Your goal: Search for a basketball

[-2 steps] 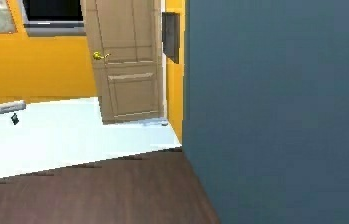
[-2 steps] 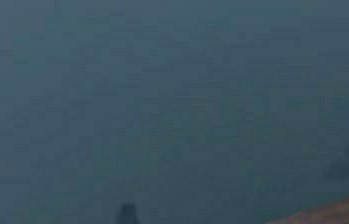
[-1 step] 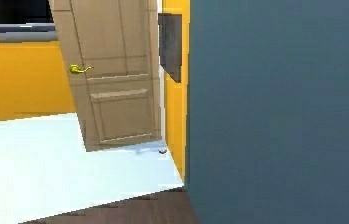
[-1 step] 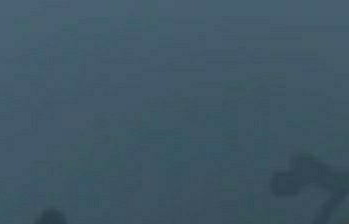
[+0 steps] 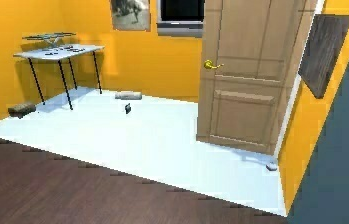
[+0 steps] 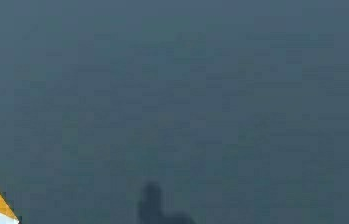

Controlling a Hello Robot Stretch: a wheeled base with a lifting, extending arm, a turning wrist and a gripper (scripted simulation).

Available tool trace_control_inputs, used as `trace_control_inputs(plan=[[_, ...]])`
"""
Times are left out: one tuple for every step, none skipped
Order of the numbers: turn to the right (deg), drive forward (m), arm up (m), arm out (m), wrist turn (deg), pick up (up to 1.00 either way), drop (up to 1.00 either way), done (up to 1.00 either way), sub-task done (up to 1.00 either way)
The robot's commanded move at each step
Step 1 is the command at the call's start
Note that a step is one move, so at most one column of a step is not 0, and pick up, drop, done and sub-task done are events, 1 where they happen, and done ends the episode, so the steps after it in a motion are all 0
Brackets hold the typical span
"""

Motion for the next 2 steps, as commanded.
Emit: trace_control_inputs(plan=[[0.0,1.0,0.0,0.0,0.0,0.0,0.0,0.0,0.0],[-3.0,0.0,0.0,0.0,0.0,0.0,0.0,0.0,0.0]])
